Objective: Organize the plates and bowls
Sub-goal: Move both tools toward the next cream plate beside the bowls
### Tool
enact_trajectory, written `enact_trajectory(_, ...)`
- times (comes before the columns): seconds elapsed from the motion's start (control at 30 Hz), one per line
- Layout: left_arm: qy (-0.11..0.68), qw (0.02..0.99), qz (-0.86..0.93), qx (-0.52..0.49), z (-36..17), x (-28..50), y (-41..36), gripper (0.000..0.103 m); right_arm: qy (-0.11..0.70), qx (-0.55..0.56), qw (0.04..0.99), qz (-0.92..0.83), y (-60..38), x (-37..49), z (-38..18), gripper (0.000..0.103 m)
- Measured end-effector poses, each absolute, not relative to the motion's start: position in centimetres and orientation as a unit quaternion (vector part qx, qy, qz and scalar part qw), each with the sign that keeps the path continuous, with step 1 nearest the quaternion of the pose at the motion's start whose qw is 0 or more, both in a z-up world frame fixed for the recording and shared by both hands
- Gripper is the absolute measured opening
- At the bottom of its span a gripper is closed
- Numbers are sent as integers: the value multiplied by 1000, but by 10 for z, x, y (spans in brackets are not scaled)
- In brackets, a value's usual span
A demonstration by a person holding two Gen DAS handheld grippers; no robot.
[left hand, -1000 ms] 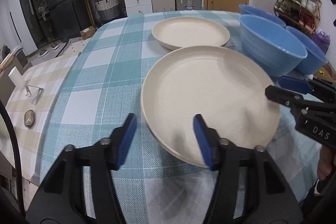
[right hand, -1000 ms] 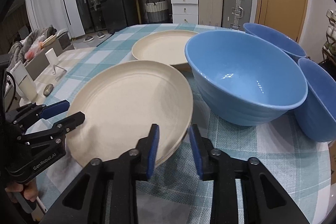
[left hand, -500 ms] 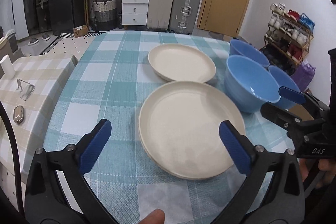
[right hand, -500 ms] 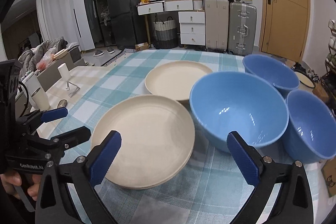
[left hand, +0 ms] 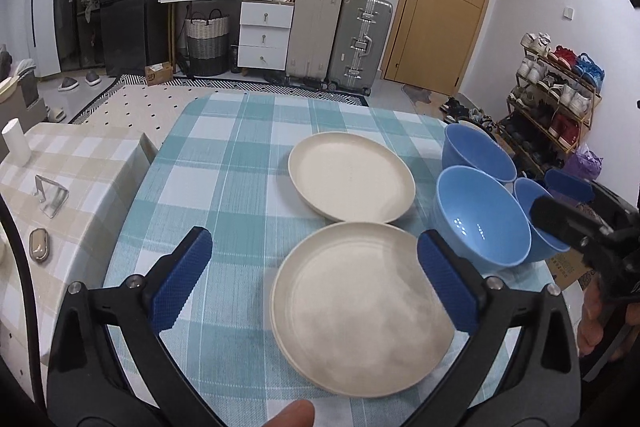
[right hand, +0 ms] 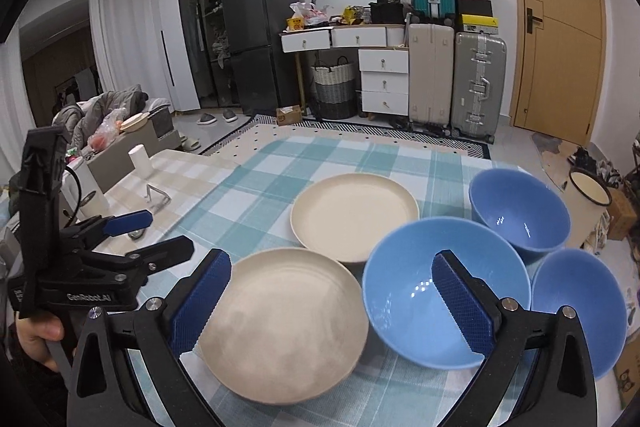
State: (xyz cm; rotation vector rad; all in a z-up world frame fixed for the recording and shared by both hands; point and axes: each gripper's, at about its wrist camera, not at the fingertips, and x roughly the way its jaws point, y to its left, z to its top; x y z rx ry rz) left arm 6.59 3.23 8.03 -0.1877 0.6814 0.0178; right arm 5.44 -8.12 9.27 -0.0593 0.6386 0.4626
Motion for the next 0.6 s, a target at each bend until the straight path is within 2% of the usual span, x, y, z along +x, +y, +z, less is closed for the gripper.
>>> enact_trajectory(0.3, 336, 937, 21, -98, 90, 99, 42, 102, 300, -43, 926, 226, -79, 96, 130, 103)
enact_trajectory(0.6, 357, 929, 30, -99, 83, 135, 49, 102, 312, -48, 921, 230, -73, 141, 132, 103)
